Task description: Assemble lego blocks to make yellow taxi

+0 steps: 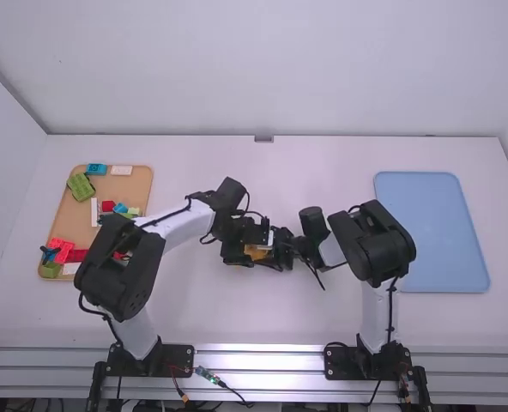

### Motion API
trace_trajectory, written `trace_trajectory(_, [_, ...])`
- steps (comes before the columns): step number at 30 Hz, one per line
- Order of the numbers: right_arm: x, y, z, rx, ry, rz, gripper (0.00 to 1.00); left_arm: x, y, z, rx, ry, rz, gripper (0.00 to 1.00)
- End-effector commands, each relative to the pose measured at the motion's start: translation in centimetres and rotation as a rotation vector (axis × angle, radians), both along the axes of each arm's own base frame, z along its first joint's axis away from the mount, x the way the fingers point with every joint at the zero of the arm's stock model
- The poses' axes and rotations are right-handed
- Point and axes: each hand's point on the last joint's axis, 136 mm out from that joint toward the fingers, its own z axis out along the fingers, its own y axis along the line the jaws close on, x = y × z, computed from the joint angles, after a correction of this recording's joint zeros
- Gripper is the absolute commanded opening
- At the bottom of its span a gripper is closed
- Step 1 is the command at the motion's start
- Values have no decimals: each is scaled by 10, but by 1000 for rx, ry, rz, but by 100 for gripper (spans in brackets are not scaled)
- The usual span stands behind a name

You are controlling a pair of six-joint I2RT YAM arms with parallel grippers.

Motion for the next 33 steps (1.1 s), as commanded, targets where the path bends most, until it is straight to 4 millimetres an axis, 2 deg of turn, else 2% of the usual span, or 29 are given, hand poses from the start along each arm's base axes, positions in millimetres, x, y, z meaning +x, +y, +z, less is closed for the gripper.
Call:
trace_trajectory(1, [0, -5, -9, -24, 32, -28, 64, -1, -11, 23, -108, -25, -43, 79])
trace_trajectory(10, [-3, -2, -9, -25, 30, -14, 63, 15, 7, 45, -293, 7, 12, 84])
trace_trajectory(14, [-3, -1, -9, -23, 28, -14, 64, 11, 9, 51, -396, -10, -31, 82])
trace_trajectory(16, [-3, -2, -9, -24, 28, -14, 64, 13, 9, 45, -415, -22, -15, 57])
trace_trajectory(18, [-3, -2, -9, -24, 29, -14, 64, 16, 7, 43, -422, -19, 12, 39])
trace_trajectory(19, [-3, -2, -9, -24, 29, -14, 64, 19, 7, 41, -429, -18, 42, 14])
trace_trajectory(20, [-3, -2, -9, -24, 29, -14, 64, 21, 6, 41, -436, -16, 58, 2])
trace_trajectory(29, [-3, -1, -9, -24, 28, -15, 64, 10, -7, 41, -452, -2, 18, 2])
trace_trajectory(33, [-3, -1, -9, -23, 28, -14, 64, 8, -10, 34, -457, -24, 4, 2])
